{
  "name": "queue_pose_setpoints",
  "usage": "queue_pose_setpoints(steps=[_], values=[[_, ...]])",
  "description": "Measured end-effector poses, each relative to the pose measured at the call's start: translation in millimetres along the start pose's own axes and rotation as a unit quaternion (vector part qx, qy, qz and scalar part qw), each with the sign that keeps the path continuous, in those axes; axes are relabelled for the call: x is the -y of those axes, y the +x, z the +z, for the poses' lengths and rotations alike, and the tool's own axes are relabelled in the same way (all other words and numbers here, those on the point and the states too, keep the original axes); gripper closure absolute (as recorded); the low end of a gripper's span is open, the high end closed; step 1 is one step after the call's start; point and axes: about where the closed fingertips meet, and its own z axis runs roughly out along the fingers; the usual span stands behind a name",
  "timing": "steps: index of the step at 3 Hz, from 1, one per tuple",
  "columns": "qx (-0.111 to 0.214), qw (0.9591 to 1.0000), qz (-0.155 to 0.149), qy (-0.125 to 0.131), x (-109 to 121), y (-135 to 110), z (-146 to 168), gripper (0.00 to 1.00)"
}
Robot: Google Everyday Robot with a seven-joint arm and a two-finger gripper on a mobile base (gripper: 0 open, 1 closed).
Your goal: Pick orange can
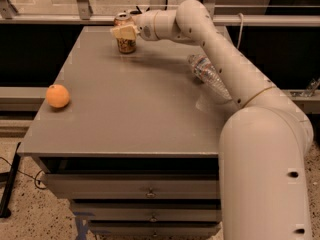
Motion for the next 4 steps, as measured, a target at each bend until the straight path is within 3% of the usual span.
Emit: queue_pose_setpoints(steps=[1,2,3,4], values=[[0.001,1.0,0.007,-0.005,-8.3,1.9,-6.5,0.64],[0.026,0.9993,0.009,-0.024,-18.1,-10.4,-23.6,0.88],[0.073,0.9955,0.013,-0.059,-30.2,-34.1,-45.2,1.0],[0.124,0.9874,0.026,-0.094,-46.6,-62.3,-69.9,1.0]])
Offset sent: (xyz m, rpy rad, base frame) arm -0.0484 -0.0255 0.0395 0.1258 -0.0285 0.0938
